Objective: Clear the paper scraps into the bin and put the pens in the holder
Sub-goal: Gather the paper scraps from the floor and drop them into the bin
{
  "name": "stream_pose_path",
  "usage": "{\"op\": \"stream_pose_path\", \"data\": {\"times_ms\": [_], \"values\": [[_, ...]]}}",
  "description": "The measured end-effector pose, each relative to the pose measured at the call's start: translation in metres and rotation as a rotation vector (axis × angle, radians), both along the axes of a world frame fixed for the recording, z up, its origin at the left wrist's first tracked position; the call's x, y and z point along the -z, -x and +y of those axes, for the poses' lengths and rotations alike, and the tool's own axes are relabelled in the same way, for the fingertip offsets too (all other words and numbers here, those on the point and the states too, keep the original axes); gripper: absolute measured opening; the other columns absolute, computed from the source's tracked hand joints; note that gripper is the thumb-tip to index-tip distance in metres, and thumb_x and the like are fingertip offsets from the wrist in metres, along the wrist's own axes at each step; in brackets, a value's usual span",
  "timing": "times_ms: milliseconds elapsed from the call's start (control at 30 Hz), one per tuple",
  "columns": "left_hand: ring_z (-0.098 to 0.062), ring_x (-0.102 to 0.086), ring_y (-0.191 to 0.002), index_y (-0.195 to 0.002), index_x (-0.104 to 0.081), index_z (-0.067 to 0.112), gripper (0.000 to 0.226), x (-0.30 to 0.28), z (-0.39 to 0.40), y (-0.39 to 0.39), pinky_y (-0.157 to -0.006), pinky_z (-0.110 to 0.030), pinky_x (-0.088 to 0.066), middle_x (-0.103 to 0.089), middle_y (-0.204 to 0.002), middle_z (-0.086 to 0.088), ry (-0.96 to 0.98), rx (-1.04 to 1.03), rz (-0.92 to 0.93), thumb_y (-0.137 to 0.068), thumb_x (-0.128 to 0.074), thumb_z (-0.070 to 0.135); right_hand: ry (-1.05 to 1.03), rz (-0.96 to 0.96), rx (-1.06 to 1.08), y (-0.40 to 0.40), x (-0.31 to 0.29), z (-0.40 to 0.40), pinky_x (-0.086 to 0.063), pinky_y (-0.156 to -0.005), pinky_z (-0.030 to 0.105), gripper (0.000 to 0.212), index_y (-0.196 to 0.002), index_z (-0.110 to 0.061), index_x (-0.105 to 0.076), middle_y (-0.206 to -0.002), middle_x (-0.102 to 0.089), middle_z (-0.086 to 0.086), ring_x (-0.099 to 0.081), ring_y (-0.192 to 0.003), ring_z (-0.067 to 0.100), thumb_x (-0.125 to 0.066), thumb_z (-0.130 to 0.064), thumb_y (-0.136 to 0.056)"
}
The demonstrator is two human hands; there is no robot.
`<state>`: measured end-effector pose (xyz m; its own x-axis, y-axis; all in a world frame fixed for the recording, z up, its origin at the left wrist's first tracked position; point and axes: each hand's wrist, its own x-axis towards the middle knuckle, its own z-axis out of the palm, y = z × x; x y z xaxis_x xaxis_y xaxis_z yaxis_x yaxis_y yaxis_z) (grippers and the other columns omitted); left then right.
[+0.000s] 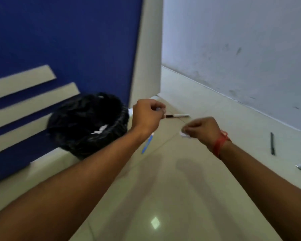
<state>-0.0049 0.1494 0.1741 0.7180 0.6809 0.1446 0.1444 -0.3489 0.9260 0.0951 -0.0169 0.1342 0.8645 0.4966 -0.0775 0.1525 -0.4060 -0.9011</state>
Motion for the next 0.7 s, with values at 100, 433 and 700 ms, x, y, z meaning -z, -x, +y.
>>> {"op": "stream_pose_path", "data": {"times_ms": [100,433,700], "values": [[-0.012,-0.069,-0.057,-0.073,-0.072,0.019,0.021,-0.026,0.045,0.032,-0.068,-0.027,-0.061,-0.071,-0.064,-0.002,-0.004,-0.166,-0.094,-0.082,-0.071,0.0,-0.156,-0.09,-0.098,0.031,-0.051,0.08,-0.055,-0.059,0.022,0.007,-0.074,-0.009,-0.08,-0.069,-0.074,0.007,-0.064,-0.059,0.004,-0.082,-0.007,-0.067],[-0.016,-0.073,-0.066,-0.086,-0.076,0.011,0.004,-0.023,0.145,0.141,-0.068,-0.028,-0.062,-0.073,-0.073,-0.005,-0.053,-0.442,0.179,-0.087,-0.072,0.009,-0.043,-0.385,-0.212,0.095,-0.081,0.219,-0.057,-0.081,0.031,0.01,-0.073,-0.011,-0.079,-0.076,-0.076,0.007,-0.071,-0.077,0.02,-0.072,-0.004,-0.072],[-0.023,-0.071,-0.085,-0.087,-0.082,0.019,0.009,-0.018,0.158,0.128,-0.078,-0.031,-0.058,-0.078,-0.092,-0.003,-0.206,-0.271,0.501,-0.084,-0.073,0.023,0.234,-0.537,-0.544,0.101,-0.06,0.229,-0.049,-0.087,0.027,0.029,-0.111,-0.016,-0.072,-0.112,-0.072,0.006,-0.066,-0.102,0.025,-0.072,-0.021,-0.082]]}}
